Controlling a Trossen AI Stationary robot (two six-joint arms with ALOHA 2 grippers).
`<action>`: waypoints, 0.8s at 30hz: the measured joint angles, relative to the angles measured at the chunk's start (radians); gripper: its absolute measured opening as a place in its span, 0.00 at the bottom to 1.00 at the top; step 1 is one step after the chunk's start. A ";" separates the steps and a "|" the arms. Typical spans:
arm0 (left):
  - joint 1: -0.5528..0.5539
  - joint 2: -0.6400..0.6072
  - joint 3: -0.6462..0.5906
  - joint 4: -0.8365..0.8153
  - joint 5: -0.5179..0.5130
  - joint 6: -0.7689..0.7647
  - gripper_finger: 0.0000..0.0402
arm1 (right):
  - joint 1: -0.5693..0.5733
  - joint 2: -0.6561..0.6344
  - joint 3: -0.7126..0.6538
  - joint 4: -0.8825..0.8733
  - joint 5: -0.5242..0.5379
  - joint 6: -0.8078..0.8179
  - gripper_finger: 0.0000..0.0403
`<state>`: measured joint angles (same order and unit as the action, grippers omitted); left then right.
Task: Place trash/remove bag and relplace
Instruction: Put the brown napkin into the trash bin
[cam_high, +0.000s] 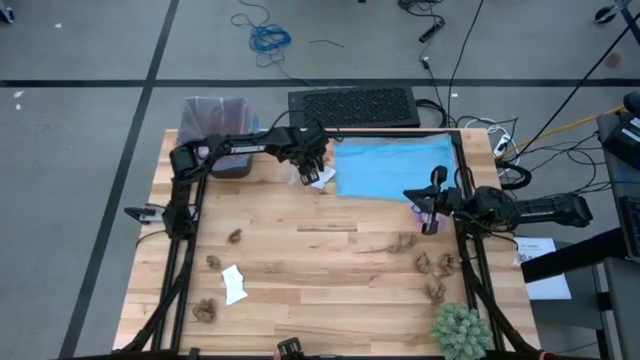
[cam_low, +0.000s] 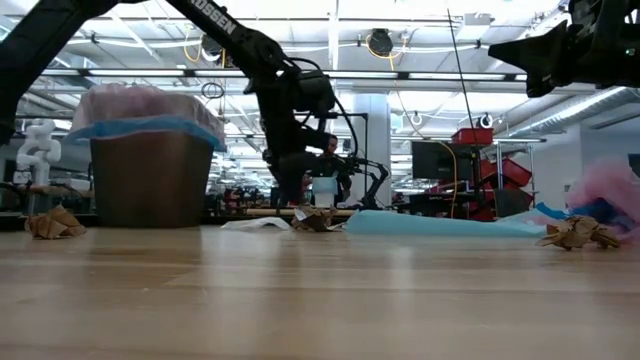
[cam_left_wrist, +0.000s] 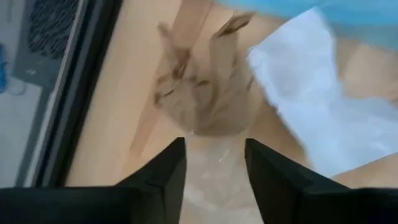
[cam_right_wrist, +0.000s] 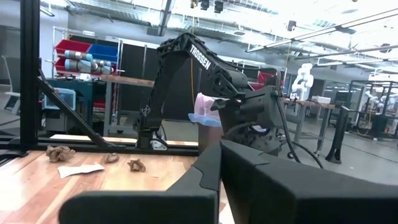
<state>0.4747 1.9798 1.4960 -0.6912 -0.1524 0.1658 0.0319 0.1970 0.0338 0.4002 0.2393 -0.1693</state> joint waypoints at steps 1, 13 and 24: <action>0.000 0.001 0.000 0.007 0.009 0.000 0.43 | 0.000 0.000 0.000 0.001 0.000 -0.001 0.00; 0.026 0.048 0.000 0.092 0.051 0.024 0.45 | 0.000 0.000 0.000 0.009 0.000 -0.001 0.00; 0.006 0.069 0.000 0.055 -0.089 0.050 0.21 | 0.000 0.000 0.000 0.007 -0.001 0.000 0.00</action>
<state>0.4808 2.0485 1.4959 -0.6359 -0.2412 0.2159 0.0319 0.1974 0.0341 0.4074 0.2386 -0.1692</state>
